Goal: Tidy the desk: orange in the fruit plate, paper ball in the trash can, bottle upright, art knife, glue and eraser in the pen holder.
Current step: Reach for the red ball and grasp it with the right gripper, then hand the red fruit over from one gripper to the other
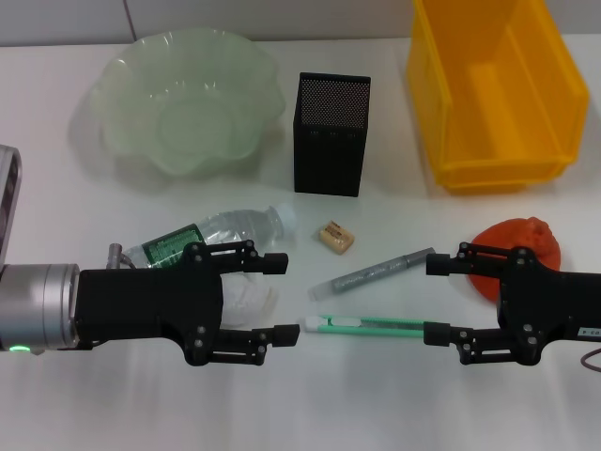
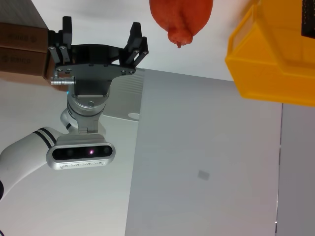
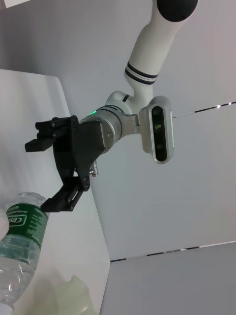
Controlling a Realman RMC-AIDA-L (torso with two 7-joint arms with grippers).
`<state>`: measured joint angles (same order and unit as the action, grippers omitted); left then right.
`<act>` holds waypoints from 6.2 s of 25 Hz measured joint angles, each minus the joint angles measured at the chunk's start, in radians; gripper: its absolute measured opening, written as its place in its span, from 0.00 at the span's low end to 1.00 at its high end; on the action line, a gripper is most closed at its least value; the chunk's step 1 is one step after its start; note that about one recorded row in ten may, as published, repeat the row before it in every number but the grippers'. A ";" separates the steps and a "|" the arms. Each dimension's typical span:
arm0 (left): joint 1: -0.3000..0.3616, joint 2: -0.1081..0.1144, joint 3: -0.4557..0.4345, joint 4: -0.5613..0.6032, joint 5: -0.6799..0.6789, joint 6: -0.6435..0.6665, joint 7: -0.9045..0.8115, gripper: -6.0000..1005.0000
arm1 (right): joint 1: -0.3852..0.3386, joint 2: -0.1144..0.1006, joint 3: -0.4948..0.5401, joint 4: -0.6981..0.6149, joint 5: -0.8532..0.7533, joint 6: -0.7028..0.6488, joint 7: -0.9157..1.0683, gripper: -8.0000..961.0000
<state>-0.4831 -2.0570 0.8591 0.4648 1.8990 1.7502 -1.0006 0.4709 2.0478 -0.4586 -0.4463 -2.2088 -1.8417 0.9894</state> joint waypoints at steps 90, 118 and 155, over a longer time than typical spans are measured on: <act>-0.003 -0.012 -0.023 -0.035 -0.028 -0.002 -0.024 0.78 | 0.095 -0.040 -0.226 -0.395 -0.241 0.290 0.497 0.66; -0.032 -0.017 -0.017 -0.128 -0.233 -0.081 0.001 0.78 | -0.093 -0.035 -0.207 -0.190 0.404 0.121 0.022 0.12; -0.071 -0.023 -0.015 -0.183 -0.273 -0.234 0.013 0.72 | 0.131 0.034 -0.181 0.188 0.427 0.231 -0.244 0.04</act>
<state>-0.5539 -2.0800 0.8437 0.2822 1.6263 1.5164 -0.9878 0.6017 2.0816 -0.6396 -0.2587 -1.7823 -1.6106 0.7456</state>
